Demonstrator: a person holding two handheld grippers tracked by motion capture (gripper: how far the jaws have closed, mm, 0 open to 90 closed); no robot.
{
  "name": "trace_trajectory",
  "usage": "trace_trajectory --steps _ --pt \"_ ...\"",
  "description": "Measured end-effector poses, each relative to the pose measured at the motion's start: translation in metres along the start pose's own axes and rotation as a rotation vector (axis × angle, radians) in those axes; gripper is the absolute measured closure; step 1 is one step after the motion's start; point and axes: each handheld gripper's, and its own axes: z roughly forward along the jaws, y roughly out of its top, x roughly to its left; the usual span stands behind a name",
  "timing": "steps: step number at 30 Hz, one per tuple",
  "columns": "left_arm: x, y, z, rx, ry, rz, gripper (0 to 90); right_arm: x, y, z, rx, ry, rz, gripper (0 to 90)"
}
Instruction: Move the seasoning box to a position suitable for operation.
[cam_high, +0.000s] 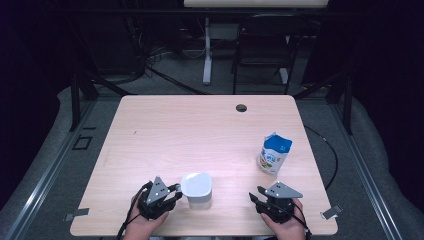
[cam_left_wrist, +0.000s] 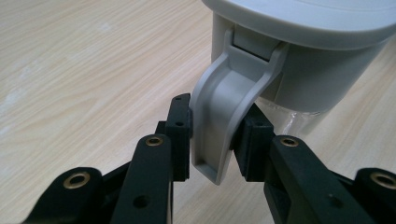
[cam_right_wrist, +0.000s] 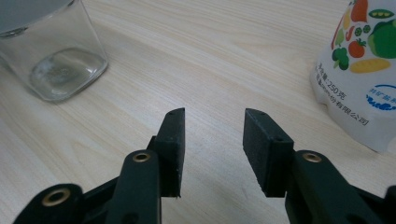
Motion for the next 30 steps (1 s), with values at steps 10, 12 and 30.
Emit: trace_trajectory --steps 10,12,30 --pt "0.004 -0.001 -0.002 -0.006 -0.017 -0.061 64.3 0.004 0.001 0.001 -0.007 -0.010 -0.024 64.7" --pt "0.004 -0.002 -0.004 -0.006 -0.021 -0.075 63.4 0.004 0.001 0.001 -0.015 -0.011 -0.028 64.9" --pt "0.013 -0.003 -0.032 -0.057 -0.099 -0.150 54.2 0.008 0.004 -0.003 -0.004 0.034 -0.039 66.3"
